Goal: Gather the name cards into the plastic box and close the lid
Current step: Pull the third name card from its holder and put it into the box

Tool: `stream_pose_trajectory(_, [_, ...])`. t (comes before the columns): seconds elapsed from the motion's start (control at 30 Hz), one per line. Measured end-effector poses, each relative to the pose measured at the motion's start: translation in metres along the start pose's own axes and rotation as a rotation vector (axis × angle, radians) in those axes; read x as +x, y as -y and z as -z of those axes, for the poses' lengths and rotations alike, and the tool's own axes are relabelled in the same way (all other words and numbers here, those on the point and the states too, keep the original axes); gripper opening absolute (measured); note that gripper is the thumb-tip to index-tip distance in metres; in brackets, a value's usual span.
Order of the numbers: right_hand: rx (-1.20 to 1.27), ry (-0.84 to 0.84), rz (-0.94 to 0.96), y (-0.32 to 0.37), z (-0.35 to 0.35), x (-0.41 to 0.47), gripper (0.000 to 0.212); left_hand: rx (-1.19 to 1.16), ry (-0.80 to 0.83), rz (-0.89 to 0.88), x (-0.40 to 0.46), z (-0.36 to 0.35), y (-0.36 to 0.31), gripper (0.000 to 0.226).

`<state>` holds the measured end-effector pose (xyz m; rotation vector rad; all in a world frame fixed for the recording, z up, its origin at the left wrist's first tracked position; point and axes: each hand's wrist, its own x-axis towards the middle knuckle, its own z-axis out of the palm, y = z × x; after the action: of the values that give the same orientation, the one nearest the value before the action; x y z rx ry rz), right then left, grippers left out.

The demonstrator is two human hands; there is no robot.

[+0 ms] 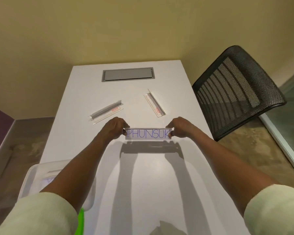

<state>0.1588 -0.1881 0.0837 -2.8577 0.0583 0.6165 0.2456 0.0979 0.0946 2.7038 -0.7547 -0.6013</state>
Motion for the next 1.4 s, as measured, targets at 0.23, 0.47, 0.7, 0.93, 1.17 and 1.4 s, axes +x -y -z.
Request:
stream_pose_trajectory(0.23, [-0.016, -0.073, -0.003, 0.023, 0.017, -0.032, 0.037, 0.093, -0.038, -0.044, -0.031, 0.022, -0.002, 0.040])
stream_pose_trajectory(0.47, [-0.017, -0.103, 0.004, 0.054, 0.022, -0.055, 0.036, 0.139, -0.052, -0.086, -0.066, 0.034, 0.009, 0.038])
stream_pose_trajectory(0.7, [0.028, -0.144, 0.031, 0.104, 0.011, -0.066, 0.038, 0.163, -0.090, -0.053, -0.105, 0.045, 0.044, 0.036])
stream_pose_trajectory(0.93, [0.039, -0.139, 0.060, 0.164, -0.007, -0.063, 0.037, 0.122, -0.106, 0.051, -0.141, 0.049, 0.096, 0.043])
stream_pose_trajectory(1.17, [0.009, -0.130, 0.124, 0.225, -0.025, -0.050, 0.032, 0.141, -0.096, 0.127, -0.177, 0.050, 0.150, 0.034])
stream_pose_trajectory(1.4, [-0.036, -0.115, 0.187, 0.279, -0.046, -0.037, 0.031, 0.149, -0.072, 0.206, -0.203, 0.047, 0.201, 0.033])
